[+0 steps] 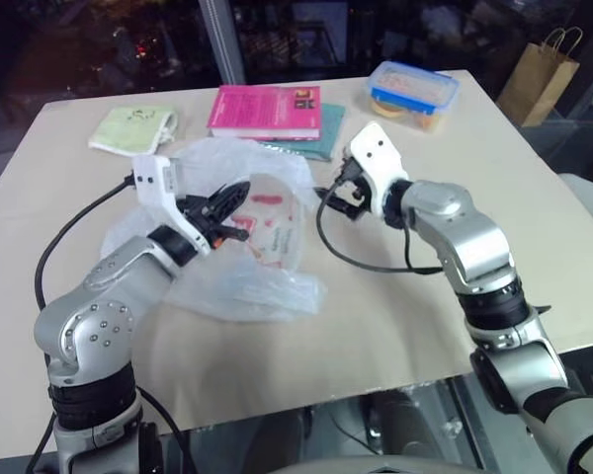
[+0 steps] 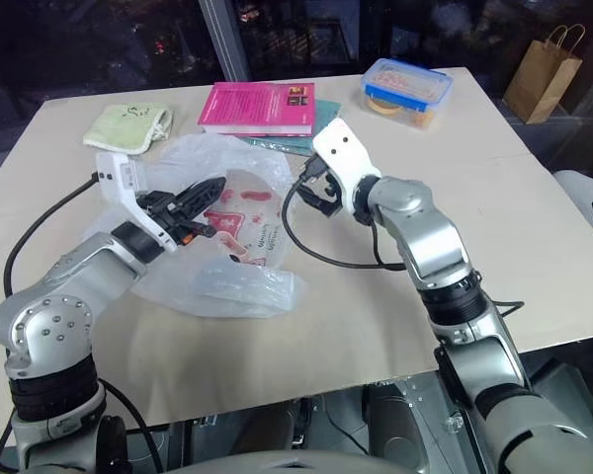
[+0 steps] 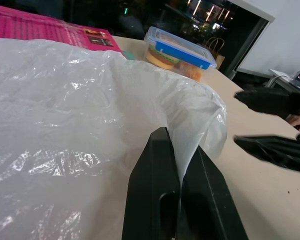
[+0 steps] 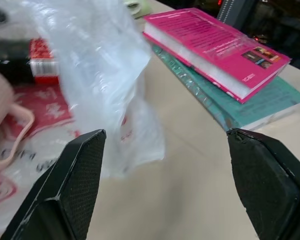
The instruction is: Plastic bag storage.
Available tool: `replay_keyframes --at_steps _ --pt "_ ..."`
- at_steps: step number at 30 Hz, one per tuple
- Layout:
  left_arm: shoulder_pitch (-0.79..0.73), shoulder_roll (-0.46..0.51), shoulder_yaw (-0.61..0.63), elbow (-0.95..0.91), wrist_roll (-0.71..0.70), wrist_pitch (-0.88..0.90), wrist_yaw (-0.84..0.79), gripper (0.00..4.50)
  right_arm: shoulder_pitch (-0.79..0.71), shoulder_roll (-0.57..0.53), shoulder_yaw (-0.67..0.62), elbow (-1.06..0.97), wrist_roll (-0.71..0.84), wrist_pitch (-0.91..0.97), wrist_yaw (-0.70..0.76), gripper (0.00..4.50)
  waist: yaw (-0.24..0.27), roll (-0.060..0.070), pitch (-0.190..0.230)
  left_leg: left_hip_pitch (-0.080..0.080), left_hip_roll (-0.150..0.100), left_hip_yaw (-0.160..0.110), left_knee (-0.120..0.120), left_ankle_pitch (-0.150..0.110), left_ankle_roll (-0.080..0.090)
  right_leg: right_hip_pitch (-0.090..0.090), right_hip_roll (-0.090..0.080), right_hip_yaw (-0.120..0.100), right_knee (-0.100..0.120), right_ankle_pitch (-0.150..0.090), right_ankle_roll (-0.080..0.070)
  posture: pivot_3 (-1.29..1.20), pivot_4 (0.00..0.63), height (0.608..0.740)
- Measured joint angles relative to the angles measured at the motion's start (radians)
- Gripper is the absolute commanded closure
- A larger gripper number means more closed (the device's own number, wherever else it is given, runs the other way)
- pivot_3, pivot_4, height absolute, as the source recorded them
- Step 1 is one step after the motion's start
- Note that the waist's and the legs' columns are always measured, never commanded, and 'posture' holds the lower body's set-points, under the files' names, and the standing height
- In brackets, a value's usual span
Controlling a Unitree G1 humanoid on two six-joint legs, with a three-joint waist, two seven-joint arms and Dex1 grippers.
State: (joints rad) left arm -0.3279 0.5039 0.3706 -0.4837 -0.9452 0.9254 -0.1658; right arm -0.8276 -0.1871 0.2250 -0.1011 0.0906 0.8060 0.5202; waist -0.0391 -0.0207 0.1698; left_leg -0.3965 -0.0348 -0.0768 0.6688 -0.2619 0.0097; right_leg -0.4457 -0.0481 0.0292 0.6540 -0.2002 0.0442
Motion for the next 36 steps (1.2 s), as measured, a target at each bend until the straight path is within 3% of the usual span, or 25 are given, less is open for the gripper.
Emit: replay_keyframes --at_steps 8,14,16,17,21,22,27,29,36 --pt "-0.012 0.005 -0.002 0.000 -0.001 0.000 0.001 4.50 -0.030 0.050 0.013 0.159 0.054 -0.020 0.059 0.57 0.000 0.000 0.000 0.000 0.000 0.000 0.000 0.000 0.000 0.000 0.000 0.000 -0.001 0.000 0.000 0.00 0.150 0.740" --pt "-0.004 0.020 -0.007 -0.006 -0.019 0.005 -0.009 4.50 -0.084 0.059 0.004 0.302 0.030 -0.124 0.038 3.42 -0.001 0.000 0.000 0.000 0.000 0.000 0.000 0.000 0.000 0.000 0.000 0.000 -0.001 0.000 0.000 0.00 0.150 0.740" --pt "0.002 0.044 0.005 -0.005 -0.052 0.012 -0.040 3.98 -0.086 0.059 -0.002 0.325 0.033 -0.144 0.041 4.45 -0.001 0.000 0.000 -0.001 0.000 0.000 0.000 0.000 0.000 0.000 0.000 0.000 -0.001 0.000 0.000 0.00 0.150 0.740" --pt "0.005 0.061 0.012 -0.005 -0.069 0.016 -0.060 3.76 -0.088 0.059 -0.003 0.333 0.034 -0.152 0.043 4.50 -0.002 0.000 0.000 -0.001 0.000 0.000 0.000 0.000 0.000 0.000 0.000 0.000 -0.001 0.000 0.000 0.00 0.150 0.740" --pt "0.018 0.183 0.036 -0.004 -0.183 0.073 -0.172 1.82 -0.118 0.035 -0.013 0.372 0.031 -0.183 0.051 4.50 -0.003 0.001 0.001 0.000 0.001 0.000 -0.001 0.000 0.000 0.000 0.001 0.000 -0.001 0.000 0.000 0.00 0.150 0.740" --pt "0.040 0.232 0.053 -0.004 -0.247 0.105 -0.228 1.55 -0.123 0.032 -0.015 0.387 0.030 -0.193 0.058 4.50 -0.003 0.001 0.001 -0.001 0.001 0.000 -0.001 0.000 0.000 0.000 0.001 0.000 -0.002 0.000 0.000 0.00 0.150 0.740" --pt "0.153 0.434 0.108 -0.042 -0.476 0.219 -0.479 1.55 -0.136 -0.001 -0.015 0.444 0.021 -0.222 0.074 4.50 -0.006 0.002 0.002 -0.001 0.001 0.001 -0.001 0.000 0.000 0.000 0.001 0.000 -0.003 0.000 0.000 0.00 0.150 0.740" --pt "0.187 0.474 0.126 -0.067 -0.552 0.236 -0.548 1.55 -0.142 -0.005 -0.017 0.476 0.013 -0.229 0.081 4.50 -0.003 0.002 0.002 0.000 0.002 0.001 -0.001 0.000 0.000 0.000 0.001 0.000 -0.003 0.000 0.000 0.00 0.150 0.740" --pt "0.390 0.562 0.154 -0.176 -0.584 0.270 -0.720 1.55 -0.157 -0.013 -0.018 0.537 0.005 -0.248 0.095 4.50 -0.005 0.004 0.004 0.000 0.003 0.002 -0.002 0.000 0.000 0.000 0.002 0.000 -0.004 0.000 0.000 0.00 0.150 0.740"
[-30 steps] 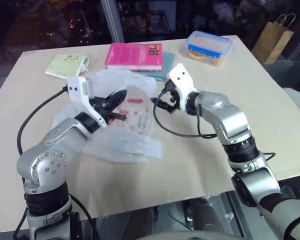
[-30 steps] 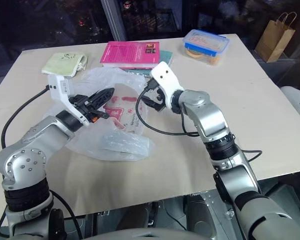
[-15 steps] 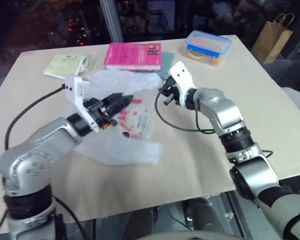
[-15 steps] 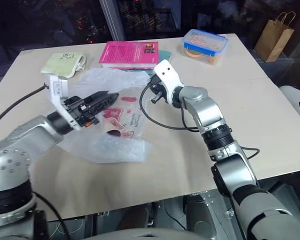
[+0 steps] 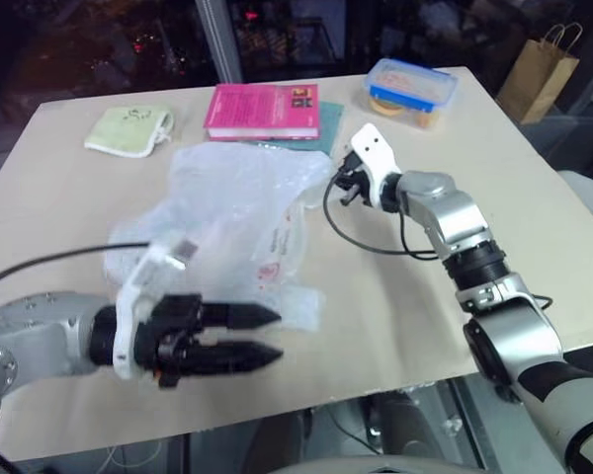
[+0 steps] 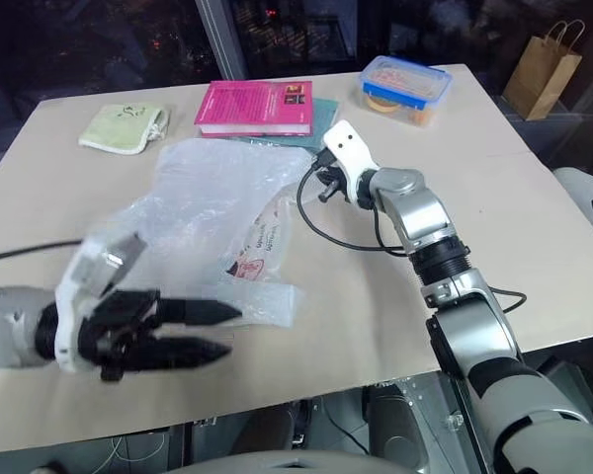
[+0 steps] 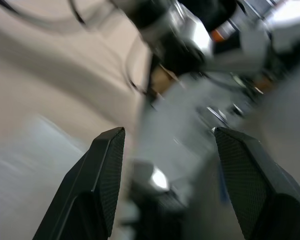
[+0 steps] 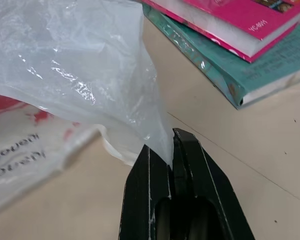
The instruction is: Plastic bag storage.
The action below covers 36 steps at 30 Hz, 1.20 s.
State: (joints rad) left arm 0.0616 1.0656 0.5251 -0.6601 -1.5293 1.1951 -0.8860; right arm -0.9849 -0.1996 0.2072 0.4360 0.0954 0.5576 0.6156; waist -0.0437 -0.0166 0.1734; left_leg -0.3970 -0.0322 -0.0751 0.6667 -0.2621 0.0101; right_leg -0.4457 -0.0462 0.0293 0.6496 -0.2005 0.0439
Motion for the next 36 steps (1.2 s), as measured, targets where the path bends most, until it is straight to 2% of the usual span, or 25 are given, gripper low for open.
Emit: replay_keyframes --at_steps 2,5,10,16,23,24,25,27,29,30,31,36 --pt "0.043 0.005 0.017 -0.006 0.017 -0.001 -0.020 1.55 -0.002 -0.002 -0.002 0.004 -0.001 -0.005 0.003 4.50 0.000 0.001 0.000 0.000 0.000 0.000 0.000 0.000 0.000 0.000 0.000 0.000 0.000 0.000 0.000 0.00 0.150 0.740" --pt "0.177 -0.059 0.006 -0.062 0.174 -0.070 0.003 1.55 -0.003 -0.001 -0.004 0.011 -0.005 -0.012 0.007 4.50 -0.001 0.003 0.001 0.001 0.000 0.002 -0.002 0.000 0.000 0.000 0.000 0.002 -0.002 0.000 0.000 0.00 0.150 0.740" --pt "0.232 -0.174 -0.126 -0.109 0.419 -0.208 0.110 1.55 -0.003 0.000 -0.009 0.014 -0.009 -0.014 0.008 4.50 0.006 0.003 0.001 0.000 0.000 0.000 -0.003 0.000 0.000 0.000 -0.001 0.001 -0.004 0.000 0.000 0.00 0.150 0.740" --pt "0.123 -0.374 -0.294 -0.103 0.560 -0.301 0.307 1.55 -0.002 -0.010 -0.009 -0.002 -0.011 0.005 0.011 4.50 0.008 0.002 0.001 0.000 0.001 0.000 -0.002 0.000 0.000 0.001 -0.001 0.000 -0.004 0.001 -0.001 0.00 0.150 0.740" --pt "-0.042 -0.541 -0.391 0.029 0.587 -0.293 0.481 1.55 0.010 -0.025 -0.009 -0.056 -0.011 0.043 0.012 4.50 0.005 0.002 0.000 0.000 0.000 0.000 -0.002 0.000 0.000 0.001 -0.001 0.000 -0.003 0.001 -0.001 0.00 0.150 0.740" --pt "-0.056 -0.565 -0.399 0.053 0.590 -0.292 0.496 2.12 0.019 -0.032 -0.009 -0.066 -0.012 0.051 0.011 4.50 0.005 0.002 0.000 0.000 0.000 0.000 -0.002 0.000 0.000 0.001 -0.001 0.000 -0.003 0.001 -0.001 0.00 0.150 0.740" --pt "-0.060 -0.578 -0.400 0.061 0.587 -0.292 0.503 2.41 0.021 -0.033 -0.009 -0.066 -0.012 0.053 0.011 4.50 0.005 0.002 0.000 0.000 0.000 0.000 -0.002 0.000 0.000 0.001 -0.001 0.000 -0.003 0.001 -0.001 0.00 0.150 0.740" --pt "-0.080 -0.650 -0.393 0.096 0.553 -0.293 0.538 3.31 0.026 -0.035 -0.009 -0.071 -0.012 0.064 0.010 4.50 0.007 0.002 0.000 -0.001 0.000 0.000 -0.001 0.000 0.000 0.001 -0.001 0.000 -0.003 0.001 -0.001 0.00 0.150 0.740" --pt "-0.091 -0.719 -0.365 0.119 0.463 -0.291 0.585 4.22 0.029 -0.038 -0.009 -0.087 -0.013 0.072 0.011 4.50 0.007 0.002 0.000 -0.001 0.000 0.000 -0.001 0.000 0.000 0.001 -0.001 0.000 -0.003 0.001 -0.001 0.00 0.150 0.740" --pt "-0.093 -0.733 -0.350 0.122 0.425 -0.291 0.604 4.40 0.029 -0.042 -0.009 -0.091 -0.013 0.072 0.011 4.50 0.007 0.002 0.000 -0.001 0.001 0.000 -0.001 0.000 0.000 0.001 -0.001 0.000 -0.003 0.001 -0.001 0.00 0.150 0.740" --pt "-0.093 -0.738 -0.341 0.123 0.412 -0.292 0.609 4.40 0.029 -0.044 -0.009 -0.093 -0.013 0.073 0.011 4.50 0.007 0.002 0.000 -0.001 0.001 0.000 -0.001 0.000 0.000 0.001 -0.001 0.000 -0.003 0.001 -0.001 0.00 0.150 0.740" --pt "-0.103 -0.723 -0.235 0.142 0.155 -0.300 0.665 4.40 0.029 -0.052 -0.009 -0.093 -0.013 0.072 0.011 4.50 0.006 0.002 0.000 -0.001 0.001 0.000 0.000 0.000 0.000 0.001 -0.001 0.000 -0.003 0.001 -0.001 0.00 0.150 0.740"
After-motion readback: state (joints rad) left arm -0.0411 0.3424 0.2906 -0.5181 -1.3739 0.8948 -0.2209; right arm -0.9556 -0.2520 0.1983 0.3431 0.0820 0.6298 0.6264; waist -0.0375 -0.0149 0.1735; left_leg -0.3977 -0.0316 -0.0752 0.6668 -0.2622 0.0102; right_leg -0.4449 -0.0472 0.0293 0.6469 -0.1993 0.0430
